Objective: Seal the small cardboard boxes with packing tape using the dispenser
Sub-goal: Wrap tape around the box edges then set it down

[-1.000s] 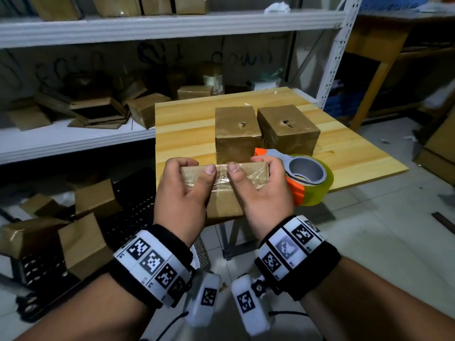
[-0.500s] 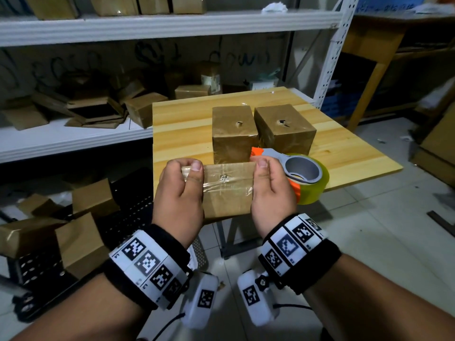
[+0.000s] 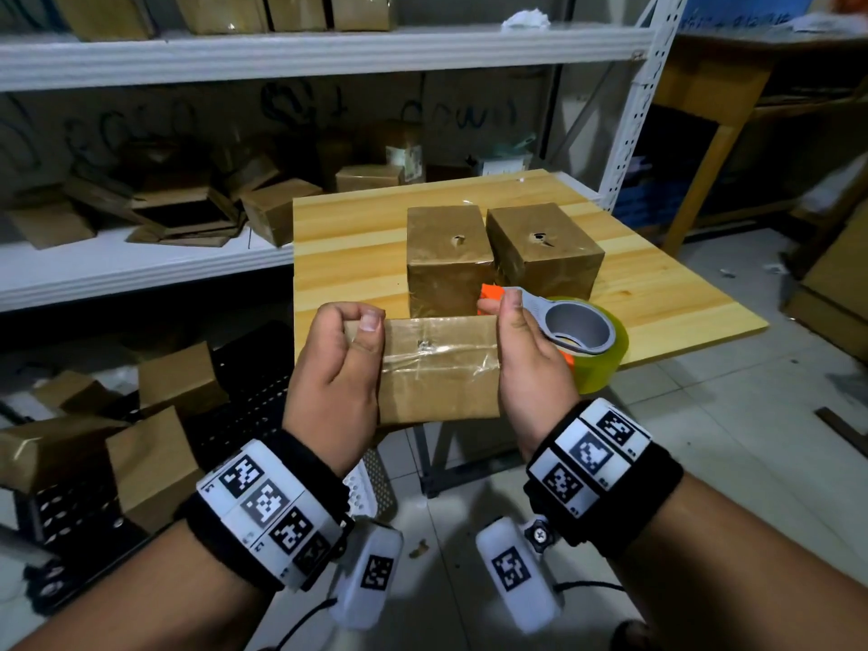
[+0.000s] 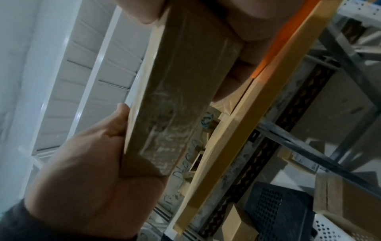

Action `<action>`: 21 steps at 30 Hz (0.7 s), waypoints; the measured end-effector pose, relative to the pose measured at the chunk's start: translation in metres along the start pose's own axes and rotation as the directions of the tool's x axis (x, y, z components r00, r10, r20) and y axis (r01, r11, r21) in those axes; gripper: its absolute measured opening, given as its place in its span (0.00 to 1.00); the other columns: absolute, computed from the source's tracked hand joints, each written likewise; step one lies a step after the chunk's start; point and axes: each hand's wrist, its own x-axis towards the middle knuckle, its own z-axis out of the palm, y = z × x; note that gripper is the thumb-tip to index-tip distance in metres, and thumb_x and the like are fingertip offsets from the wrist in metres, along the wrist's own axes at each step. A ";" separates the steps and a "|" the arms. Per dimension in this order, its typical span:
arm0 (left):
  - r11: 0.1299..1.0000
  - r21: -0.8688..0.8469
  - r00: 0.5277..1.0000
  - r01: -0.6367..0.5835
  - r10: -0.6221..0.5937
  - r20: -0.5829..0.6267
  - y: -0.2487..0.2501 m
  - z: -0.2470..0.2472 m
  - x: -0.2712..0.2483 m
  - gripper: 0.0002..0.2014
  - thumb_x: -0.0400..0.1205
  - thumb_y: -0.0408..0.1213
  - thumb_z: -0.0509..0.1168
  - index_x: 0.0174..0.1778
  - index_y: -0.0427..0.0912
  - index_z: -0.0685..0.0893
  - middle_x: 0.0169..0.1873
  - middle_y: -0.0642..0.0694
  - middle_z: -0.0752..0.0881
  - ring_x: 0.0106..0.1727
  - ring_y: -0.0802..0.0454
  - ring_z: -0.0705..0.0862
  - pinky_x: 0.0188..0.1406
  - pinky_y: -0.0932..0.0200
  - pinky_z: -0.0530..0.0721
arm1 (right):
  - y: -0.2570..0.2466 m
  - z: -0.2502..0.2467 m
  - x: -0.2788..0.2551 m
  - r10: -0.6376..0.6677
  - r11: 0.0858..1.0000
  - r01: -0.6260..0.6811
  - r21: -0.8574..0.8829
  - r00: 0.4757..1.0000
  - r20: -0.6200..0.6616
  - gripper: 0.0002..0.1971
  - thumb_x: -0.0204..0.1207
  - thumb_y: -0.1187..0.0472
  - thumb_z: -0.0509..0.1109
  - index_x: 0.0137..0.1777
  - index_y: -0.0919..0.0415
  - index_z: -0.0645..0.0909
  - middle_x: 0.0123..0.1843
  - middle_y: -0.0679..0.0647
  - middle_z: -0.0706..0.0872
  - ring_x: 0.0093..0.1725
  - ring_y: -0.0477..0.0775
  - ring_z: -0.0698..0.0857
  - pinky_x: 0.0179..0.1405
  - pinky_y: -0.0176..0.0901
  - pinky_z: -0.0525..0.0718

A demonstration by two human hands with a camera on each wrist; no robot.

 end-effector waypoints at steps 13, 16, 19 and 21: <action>0.992 -0.112 0.998 0.062 -0.059 0.033 0.003 -0.007 0.005 0.23 0.86 0.59 0.59 0.60 0.44 0.85 0.46 0.53 0.87 0.44 0.62 0.85 0.44 0.63 0.85 | 0.012 -0.004 -0.007 -0.008 1.000 0.005 0.026 0.993 0.114 0.43 0.53 0.18 0.78 0.62 0.45 0.83 0.60 0.51 0.92 0.59 0.53 0.92 0.63 0.58 0.89; 0.989 -0.095 0.993 0.116 -0.114 0.022 0.006 -0.003 0.004 0.29 0.84 0.65 0.59 0.62 0.43 0.85 0.45 0.53 0.87 0.39 0.71 0.86 0.40 0.73 0.83 | 0.019 0.002 -0.010 -0.020 0.999 0.023 -0.036 0.997 0.072 0.48 0.38 0.18 0.83 0.58 0.41 0.79 0.62 0.53 0.90 0.61 0.59 0.91 0.62 0.63 0.92; 0.995 0.000 0.994 0.102 -0.102 0.027 0.000 -0.002 0.008 0.28 0.85 0.63 0.64 0.58 0.37 0.85 0.39 0.60 0.91 0.37 0.71 0.86 0.36 0.74 0.81 | 0.023 0.003 -0.010 -0.042 0.996 0.045 -0.071 0.998 0.045 0.36 0.53 0.28 0.87 0.57 0.43 0.79 0.59 0.53 0.90 0.60 0.57 0.91 0.58 0.56 0.92; 0.995 0.006 0.995 0.104 -0.104 0.009 -0.002 -0.003 0.008 0.28 0.84 0.61 0.63 0.57 0.36 0.87 0.35 0.63 0.90 0.35 0.69 0.85 0.36 0.72 0.81 | 0.022 0.002 -0.011 -0.059 0.996 0.063 -0.058 0.996 0.061 0.31 0.63 0.31 0.85 0.58 0.46 0.80 0.57 0.54 0.91 0.58 0.57 0.92 0.51 0.49 0.91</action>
